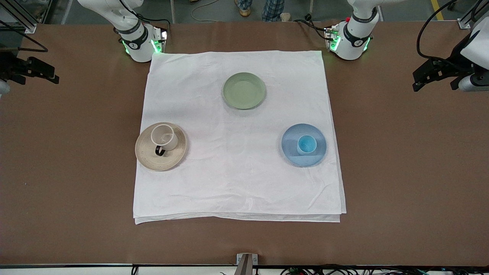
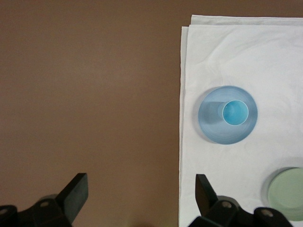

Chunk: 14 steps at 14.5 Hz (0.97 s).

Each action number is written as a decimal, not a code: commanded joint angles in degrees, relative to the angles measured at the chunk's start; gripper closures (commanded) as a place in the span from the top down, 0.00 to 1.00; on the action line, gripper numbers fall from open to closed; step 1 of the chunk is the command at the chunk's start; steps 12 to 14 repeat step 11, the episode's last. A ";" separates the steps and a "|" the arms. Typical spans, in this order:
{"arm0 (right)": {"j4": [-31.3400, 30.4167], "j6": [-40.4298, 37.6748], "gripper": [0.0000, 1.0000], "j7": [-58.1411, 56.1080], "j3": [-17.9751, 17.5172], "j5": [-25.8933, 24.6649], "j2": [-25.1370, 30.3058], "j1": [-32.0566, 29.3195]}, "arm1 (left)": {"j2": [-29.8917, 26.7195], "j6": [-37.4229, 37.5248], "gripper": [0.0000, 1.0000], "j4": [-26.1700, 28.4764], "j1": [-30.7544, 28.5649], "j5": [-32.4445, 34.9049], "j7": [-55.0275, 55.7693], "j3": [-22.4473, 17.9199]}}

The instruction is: Place blue cup in blue plate and white mug in gray plate

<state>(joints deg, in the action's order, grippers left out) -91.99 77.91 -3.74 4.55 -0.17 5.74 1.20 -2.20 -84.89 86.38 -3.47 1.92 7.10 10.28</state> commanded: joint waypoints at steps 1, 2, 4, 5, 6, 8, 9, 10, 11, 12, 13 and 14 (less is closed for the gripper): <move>-2.93 1.46 1.00 0.57 0.02 0.26 3.57 0.21 | -0.96 0.16 1.00 0.46 0.04 0.02 -0.86 -0.17; -2.84 1.55 1.00 0.49 -0.50 -0.09 3.58 0.12 | -0.88 0.16 1.00 0.46 0.04 0.02 -1.04 -0.17; -2.75 1.81 1.00 0.57 -1.38 -0.27 3.67 -0.32 | -0.70 0.25 1.00 0.46 -0.05 0.02 -2.17 -0.17; -2.75 1.81 1.00 0.49 -1.47 -0.27 3.58 -0.32 | -0.61 0.25 1.00 0.19 -0.05 0.02 -3.05 -0.17; -2.66 1.99 1.00 0.49 -1.39 -0.27 3.58 -0.32 | -0.44 0.16 1.00 -0.07 -0.05 0.02 -3.50 -0.17; -2.58 2.86 1.00 0.31 -1.38 -0.27 3.58 -0.32 | 0.09 0.16 1.00 -0.33 -0.05 0.02 -3.59 -0.17; -2.58 3.04 1.00 0.22 -1.38 -0.27 3.58 -0.32 | 0.09 0.16 1.00 -0.34 0.04 0.02 -3.59 -0.26; -2.58 3.48 1.00 0.22 -1.30 -0.27 3.58 -0.32 | 0.01 0.16 1.00 -0.34 0.04 0.02 -3.50 -0.35; -2.58 4.35 1.00 0.31 -1.12 -0.18 3.67 -0.41 | -0.08 0.25 1.00 -0.34 0.13 0.10 -3.41 -0.26; -2.58 4.35 1.00 0.31 -1.12 -0.18 3.67 -0.41 | -0.08 0.25 1.00 -0.34 0.13 0.10 -3.41 -0.26; -2.58 4.35 1.00 0.31 -1.12 -0.18 3.67 -0.41 | -0.08 0.25 1.00 -0.34 0.13 0.10 -3.41 -0.26; -2.58 4.35 1.00 0.31 -1.12 -0.18 3.67 -0.41 | -0.08 0.25 1.00 -0.34 0.13 0.10 -3.41 -0.26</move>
